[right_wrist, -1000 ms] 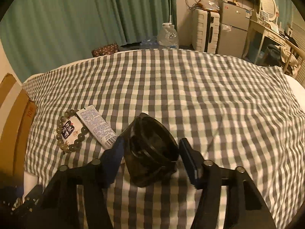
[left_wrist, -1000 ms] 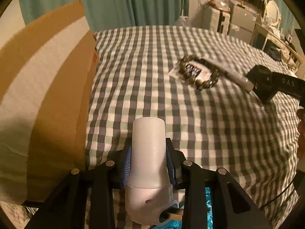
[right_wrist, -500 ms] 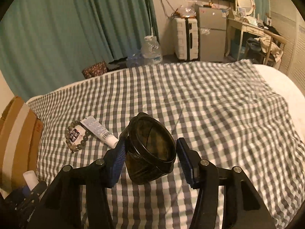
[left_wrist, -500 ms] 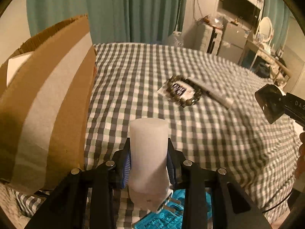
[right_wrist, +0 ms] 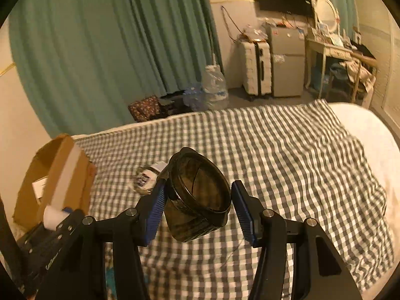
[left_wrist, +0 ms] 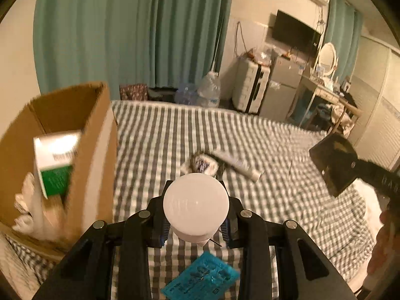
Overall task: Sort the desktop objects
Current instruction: 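Carry the bottle and black case over the cardboard box and open both tools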
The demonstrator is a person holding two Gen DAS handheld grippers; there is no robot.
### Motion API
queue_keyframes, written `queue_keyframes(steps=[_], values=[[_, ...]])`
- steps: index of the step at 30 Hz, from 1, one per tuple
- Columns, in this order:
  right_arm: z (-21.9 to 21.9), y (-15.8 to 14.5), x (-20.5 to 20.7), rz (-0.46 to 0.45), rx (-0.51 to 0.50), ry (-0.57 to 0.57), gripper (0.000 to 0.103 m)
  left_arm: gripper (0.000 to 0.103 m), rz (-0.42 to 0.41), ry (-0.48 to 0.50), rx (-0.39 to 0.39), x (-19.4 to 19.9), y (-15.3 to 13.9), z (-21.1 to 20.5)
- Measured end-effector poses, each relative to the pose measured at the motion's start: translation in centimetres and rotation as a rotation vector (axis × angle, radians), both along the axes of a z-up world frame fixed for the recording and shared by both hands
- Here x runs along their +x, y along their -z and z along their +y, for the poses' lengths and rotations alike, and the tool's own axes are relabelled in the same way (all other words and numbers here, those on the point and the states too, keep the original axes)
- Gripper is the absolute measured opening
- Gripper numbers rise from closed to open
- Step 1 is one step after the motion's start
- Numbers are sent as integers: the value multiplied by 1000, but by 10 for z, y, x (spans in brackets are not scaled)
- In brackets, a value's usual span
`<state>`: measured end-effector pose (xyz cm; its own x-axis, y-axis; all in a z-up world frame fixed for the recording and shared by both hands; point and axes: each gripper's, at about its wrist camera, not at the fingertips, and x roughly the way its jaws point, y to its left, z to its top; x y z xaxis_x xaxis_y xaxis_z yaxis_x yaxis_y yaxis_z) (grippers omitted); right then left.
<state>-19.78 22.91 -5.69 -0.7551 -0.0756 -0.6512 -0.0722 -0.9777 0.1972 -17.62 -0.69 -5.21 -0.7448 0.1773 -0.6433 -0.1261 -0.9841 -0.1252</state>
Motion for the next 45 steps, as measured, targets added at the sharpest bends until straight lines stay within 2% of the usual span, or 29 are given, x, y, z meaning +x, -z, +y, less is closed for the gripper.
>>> queue_keyframes(steps=[5, 8, 12, 15, 18, 21, 25, 29, 30, 31, 32, 34, 35, 36, 38, 42, 45], values=[[-26, -35, 9, 43, 9, -49, 53, 33, 77, -1, 21, -3, -48, -24], [-51, -59, 10, 66, 27, -102, 53, 33, 93, 9, 10, -12, -72, -45], [-97, -88, 6, 106, 62, -197, 53, 33, 51, 15, 33, -30, -92, -88], [-145, -104, 0, 142, 56, -291, 53, 33, 12, -5, 37, -40, -97, -123], [-185, -105, -8, 139, 36, -355, 53, 33, 23, -65, 10, -43, -92, -156], [-230, -95, -27, 92, -12, -425, 53, 33, 27, -116, -28, -42, -72, -183], [-270, -74, -49, 23, -24, -467, 53, 33, -36, -148, 1, -41, -35, -207], [-301, -49, -69, -45, -29, -479, 53, 34, -70, -154, 31, -42, -13, -218], [-303, -46, -73, -54, -31, -477, 53, 36, -76, -157, 34, -43, -10, -220], [-310, -42, -77, -65, -33, -472, 53, 50, -86, -155, 34, -44, -8, -220], [-313, -38, -82, -84, -36, -465, 53, 77, -102, -152, 34, -46, -6, -221], [-316, -34, -91, -114, -47, -452, 65, 95, -119, -184, 33, -44, -3, -225], [-317, -33, -96, -124, -49, -436, 76, 95, -109, -199, 43, -42, -3, -229], [-316, -34, -98, -122, -44, -412, 80, 95, -107, -201, 51, -40, -4, -231], [-312, -40, -97, -101, -35, -385, 81, 95, -124, -175, 66, -42, -5, -232], [-306, -51, -85, -30, 36, -351, 83, 95, -109, -193, 79, -33, -10, -230], [-297, -57, -76, 27, 82, -332, 83, 96, -62, -191, 34, -20, -25, -215]])
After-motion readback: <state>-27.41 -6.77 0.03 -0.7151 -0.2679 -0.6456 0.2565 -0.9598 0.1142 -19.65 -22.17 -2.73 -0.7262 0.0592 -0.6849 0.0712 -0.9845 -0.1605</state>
